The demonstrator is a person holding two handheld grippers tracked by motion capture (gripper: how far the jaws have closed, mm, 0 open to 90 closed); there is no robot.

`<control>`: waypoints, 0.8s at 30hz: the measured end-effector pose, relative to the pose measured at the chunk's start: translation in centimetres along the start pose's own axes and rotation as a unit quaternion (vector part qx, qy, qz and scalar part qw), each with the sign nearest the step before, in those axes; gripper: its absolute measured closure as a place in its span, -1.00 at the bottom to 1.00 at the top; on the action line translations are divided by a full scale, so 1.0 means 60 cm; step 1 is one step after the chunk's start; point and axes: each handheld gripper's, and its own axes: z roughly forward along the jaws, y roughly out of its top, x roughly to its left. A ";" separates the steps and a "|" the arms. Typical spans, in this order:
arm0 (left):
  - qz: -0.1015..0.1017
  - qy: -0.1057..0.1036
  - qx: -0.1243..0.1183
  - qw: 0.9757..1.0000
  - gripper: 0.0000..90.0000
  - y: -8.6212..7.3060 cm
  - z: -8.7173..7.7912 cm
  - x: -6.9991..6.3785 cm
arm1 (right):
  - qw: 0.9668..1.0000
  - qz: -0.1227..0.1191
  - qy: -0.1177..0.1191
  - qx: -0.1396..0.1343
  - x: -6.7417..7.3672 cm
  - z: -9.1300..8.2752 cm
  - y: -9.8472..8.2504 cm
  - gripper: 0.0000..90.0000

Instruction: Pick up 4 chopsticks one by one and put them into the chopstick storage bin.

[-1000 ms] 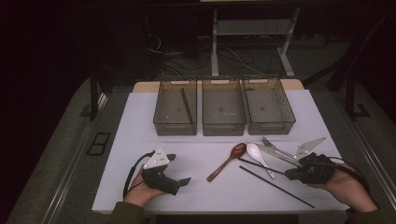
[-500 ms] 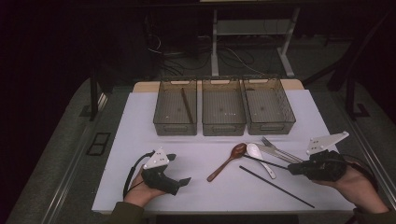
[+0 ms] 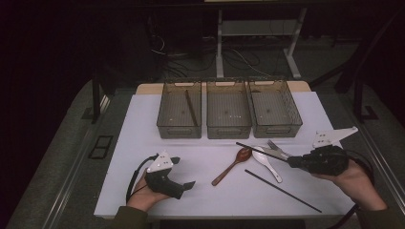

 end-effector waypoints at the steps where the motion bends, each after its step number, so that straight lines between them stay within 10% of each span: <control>1: 0.000 0.000 0.000 1.000 -1.00 0.000 0.000 0.000 | 1.000 -0.001 -0.001 -0.007 -0.001 0.001 0.002 0.91; 24: -0.001 0.002 -0.006 1.000 -1.00 0.001 -0.001 0.001 | 0.998 0.011 -0.014 -0.063 -0.030 0.060 0.087 0.90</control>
